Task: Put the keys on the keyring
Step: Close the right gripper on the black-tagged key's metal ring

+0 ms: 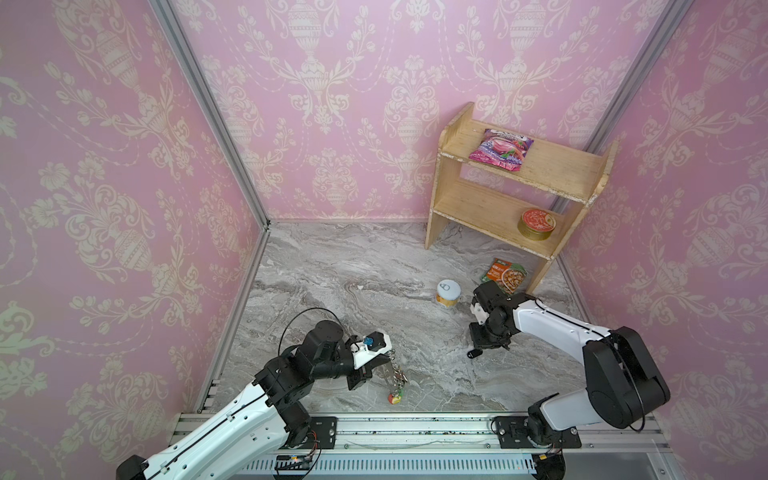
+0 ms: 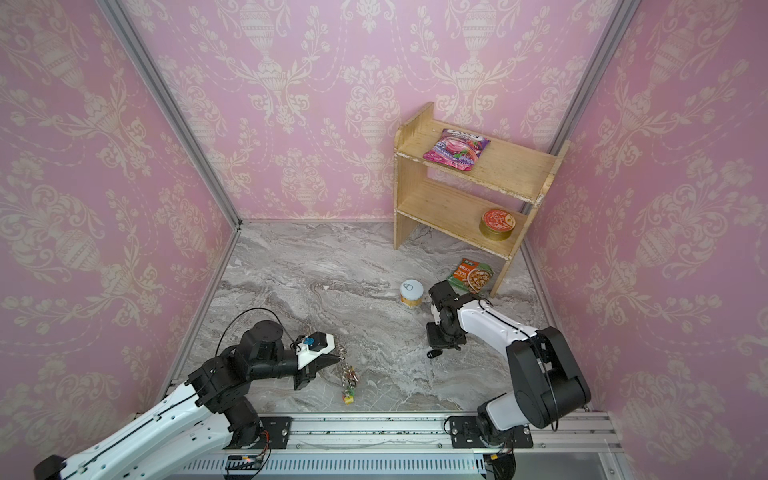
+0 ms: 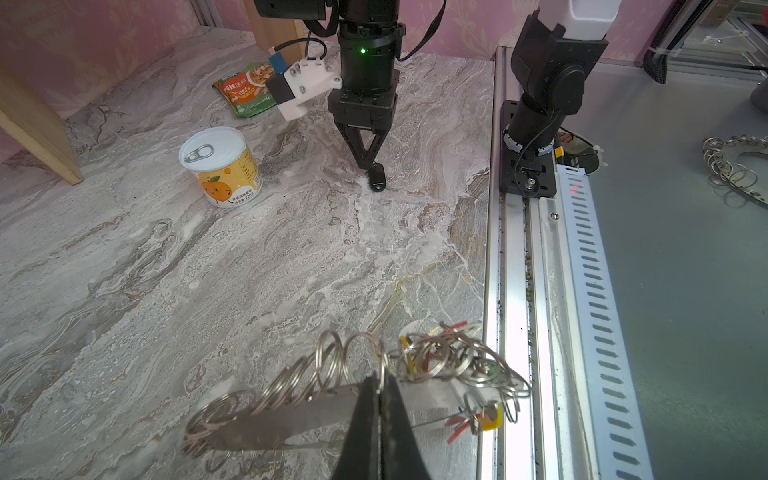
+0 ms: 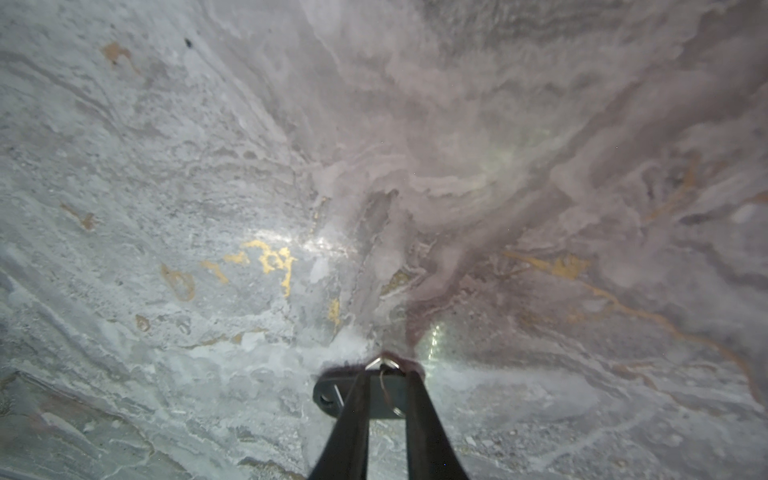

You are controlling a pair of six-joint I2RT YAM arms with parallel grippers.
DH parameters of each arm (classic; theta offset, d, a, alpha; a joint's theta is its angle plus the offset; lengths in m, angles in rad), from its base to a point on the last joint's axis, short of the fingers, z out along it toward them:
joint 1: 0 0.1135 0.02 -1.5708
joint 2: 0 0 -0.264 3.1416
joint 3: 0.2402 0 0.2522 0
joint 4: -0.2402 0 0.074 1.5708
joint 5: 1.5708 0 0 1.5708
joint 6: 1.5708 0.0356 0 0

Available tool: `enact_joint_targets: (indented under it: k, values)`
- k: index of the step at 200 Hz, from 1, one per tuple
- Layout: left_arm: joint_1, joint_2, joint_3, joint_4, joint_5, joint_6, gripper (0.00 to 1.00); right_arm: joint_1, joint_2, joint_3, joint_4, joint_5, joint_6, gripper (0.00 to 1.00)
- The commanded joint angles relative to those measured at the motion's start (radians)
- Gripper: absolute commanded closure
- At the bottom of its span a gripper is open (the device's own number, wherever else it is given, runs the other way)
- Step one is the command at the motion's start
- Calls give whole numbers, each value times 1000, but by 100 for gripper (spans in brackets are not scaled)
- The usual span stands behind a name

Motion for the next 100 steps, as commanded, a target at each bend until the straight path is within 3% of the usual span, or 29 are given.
enact_joint_targets:
  k: [1,58,100]
  values:
    - [-7,-16,35,1,-4,11,100,-5,4,-2,-35,-16,11,83]
    - [-7,-18,35,1,-5,9,100,-6,-18,-13,-43,15,32,79]
    - [-7,-22,36,-1,-5,9,100,-4,-30,-19,-41,29,36,82]
